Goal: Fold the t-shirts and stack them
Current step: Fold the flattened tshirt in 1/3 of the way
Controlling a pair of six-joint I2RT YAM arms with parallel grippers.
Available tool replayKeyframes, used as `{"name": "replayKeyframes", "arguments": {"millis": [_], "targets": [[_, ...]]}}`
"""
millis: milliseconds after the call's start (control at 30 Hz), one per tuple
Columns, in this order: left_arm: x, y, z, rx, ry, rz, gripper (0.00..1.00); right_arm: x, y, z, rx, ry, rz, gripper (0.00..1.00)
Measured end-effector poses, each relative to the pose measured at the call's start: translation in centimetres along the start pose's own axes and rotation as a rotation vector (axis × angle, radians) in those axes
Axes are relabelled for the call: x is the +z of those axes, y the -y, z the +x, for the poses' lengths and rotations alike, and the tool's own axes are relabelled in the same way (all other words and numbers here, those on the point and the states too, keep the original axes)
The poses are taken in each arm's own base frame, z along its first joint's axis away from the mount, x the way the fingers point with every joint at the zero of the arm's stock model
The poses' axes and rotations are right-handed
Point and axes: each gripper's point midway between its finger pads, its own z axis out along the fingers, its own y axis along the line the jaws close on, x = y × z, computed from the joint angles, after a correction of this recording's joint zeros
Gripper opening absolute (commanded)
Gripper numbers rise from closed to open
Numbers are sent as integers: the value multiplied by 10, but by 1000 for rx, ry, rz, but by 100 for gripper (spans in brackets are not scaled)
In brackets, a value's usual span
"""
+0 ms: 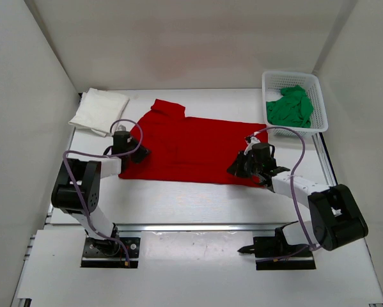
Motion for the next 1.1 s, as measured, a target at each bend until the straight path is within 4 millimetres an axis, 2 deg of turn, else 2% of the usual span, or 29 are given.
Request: {"name": "replayKeyframes", "arguments": {"millis": [133, 200, 267, 333, 433, 600, 700, 767, 800, 867, 933, 1100], "targets": [[-10, -39, 18, -54, -31, -59, 7, 7, 6, 15, 4, -49, 27, 0], [-13, -41, 19, -73, -37, -36, 5, 10, 10, 23, 6, -75, 48, 0], [-19, -44, 22, -87, -58, -25, 7, 13, 15, 29, 11, -96, 68, 0], [-28, -48, 29, -89, -81, -33, 5, 16, 21, 38, 20, -123, 92, 0], [-48, -58, 39, -86, -121, -43, 4, 17, 19, 37, 11, -123, 96, 0], [-92, -107, 37, -180, -91, -85, 7, 19, 2, 52, -14, -152, 63, 0], [-110, -121, 34, -182, -60, -125, 7, 18, -19, 72, -53, -194, 19, 0], [-116, -117, 36, -164, -62, -119, 5, 13, -26, 83, -74, -224, 5, 0], [-118, -114, 38, -151, -66, -111, 7, 9, -28, 88, -81, -240, 4, 0], [-121, -104, 40, -122, -78, -92, 10, 2, -24, 85, -70, -243, 20, 0], [-122, -87, 37, -78, -81, -56, 11, -5, -14, 68, -46, -196, 50, 0], [-116, -27, 19, 50, -55, 66, 13, -18, 28, 5, 42, -35, 162, 0]]}}
